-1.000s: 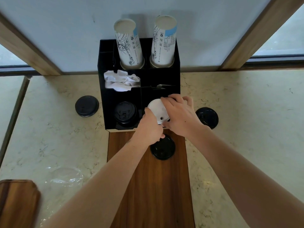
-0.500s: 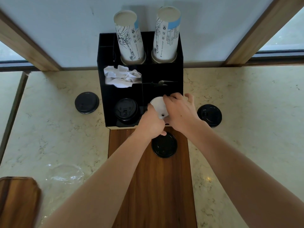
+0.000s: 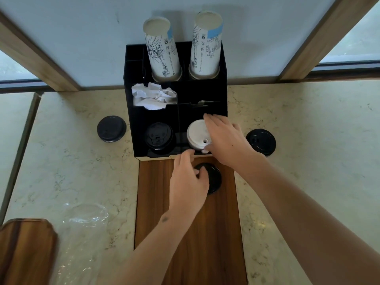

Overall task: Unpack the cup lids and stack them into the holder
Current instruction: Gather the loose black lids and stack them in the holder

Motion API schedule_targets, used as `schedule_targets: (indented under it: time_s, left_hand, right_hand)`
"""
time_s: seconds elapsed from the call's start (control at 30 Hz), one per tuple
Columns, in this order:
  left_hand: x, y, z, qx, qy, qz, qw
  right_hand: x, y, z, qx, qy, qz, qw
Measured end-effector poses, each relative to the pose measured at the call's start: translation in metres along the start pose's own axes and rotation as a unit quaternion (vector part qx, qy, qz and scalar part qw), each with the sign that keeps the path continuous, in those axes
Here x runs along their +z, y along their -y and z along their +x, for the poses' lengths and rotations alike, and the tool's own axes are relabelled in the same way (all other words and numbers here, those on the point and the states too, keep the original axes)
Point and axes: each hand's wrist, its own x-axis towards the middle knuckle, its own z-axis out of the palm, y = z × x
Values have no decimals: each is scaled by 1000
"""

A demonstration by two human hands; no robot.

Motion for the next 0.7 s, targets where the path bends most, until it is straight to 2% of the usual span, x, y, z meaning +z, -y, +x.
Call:
schedule_targets:
  time_s: [0.07, 0.17, 0.2, 0.27, 0.37, 0.47, 0.57, 0.7]
  left_hand:
    - [5, 14, -13, -45, 6, 6, 999]
    - [15, 33, -20, -78, 35, 82, 993]
    - [18, 37, -21, -80, 42, 112, 990]
    - [22, 43, -23, -61, 46, 169, 983]
    - [28, 46, -26, -8, 30, 236, 971]
    - [33, 47, -24, 10, 10, 260, 966]
    - [34, 49, -20, -2, 9, 232, 973]
    - [31, 50, -17, 11, -2, 179, 984]
  right_hand:
    - [1, -3, -17, 19, -87, 102, 991]
    - [16, -2, -53, 115, -199, 227, 946]
    - [25, 0, -64, 155, -198, 264, 931]
    - [47, 6, -86, 231, -131, 327, 907]
    - [76, 18, -109, 294, -58, 363, 882]
    - [85, 29, -116, 314, -63, 378, 869]
    - [86, 35, -115, 326, -68, 386, 860]
    - [79, 39, -116, 348, -78, 451, 818]
